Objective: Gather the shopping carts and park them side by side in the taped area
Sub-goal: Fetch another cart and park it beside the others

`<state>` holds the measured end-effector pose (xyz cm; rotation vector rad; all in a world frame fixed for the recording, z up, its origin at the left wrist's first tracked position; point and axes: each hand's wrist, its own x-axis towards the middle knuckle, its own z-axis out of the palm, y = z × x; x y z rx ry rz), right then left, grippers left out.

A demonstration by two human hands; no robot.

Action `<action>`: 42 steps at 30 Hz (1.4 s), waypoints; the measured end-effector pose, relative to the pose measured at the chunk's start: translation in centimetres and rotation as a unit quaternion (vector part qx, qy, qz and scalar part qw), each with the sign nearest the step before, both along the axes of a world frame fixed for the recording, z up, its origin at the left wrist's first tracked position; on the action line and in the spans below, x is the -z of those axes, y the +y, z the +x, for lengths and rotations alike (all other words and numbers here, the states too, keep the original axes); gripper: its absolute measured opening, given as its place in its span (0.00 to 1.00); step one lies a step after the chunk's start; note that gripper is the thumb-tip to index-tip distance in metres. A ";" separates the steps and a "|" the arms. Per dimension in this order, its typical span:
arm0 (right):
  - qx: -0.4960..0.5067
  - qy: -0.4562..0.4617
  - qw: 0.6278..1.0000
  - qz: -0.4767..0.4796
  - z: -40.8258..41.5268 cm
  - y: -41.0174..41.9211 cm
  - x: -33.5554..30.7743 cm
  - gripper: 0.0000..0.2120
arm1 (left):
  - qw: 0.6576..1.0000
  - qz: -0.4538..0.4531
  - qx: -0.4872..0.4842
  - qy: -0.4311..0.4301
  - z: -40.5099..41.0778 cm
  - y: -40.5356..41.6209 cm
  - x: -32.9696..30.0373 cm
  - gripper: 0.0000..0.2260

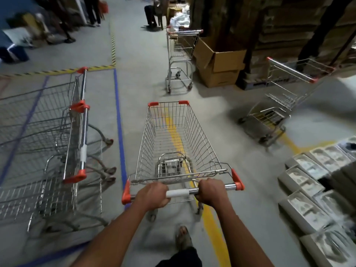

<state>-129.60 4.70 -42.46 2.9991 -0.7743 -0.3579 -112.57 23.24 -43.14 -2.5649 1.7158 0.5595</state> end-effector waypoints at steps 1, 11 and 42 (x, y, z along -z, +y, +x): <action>-0.005 0.001 1.000 0.000 1.3 -1.9 0.1 0.16 | 1.000 -0.004 -0.007 -0.003 0.9 -1.6 0.1 0.15; -0.073 0.006 0.997 0.006 14.2 -18.6 -0.6 0.16 | 0.996 -0.002 -0.087 0.000 10.6 -16.2 -0.2 0.19; -0.410 0.024 0.911 0.024 69.6 -59.4 -0.7 0.16 | 0.901 0.015 -0.433 0.012 49.2 -53.3 -1.6 0.17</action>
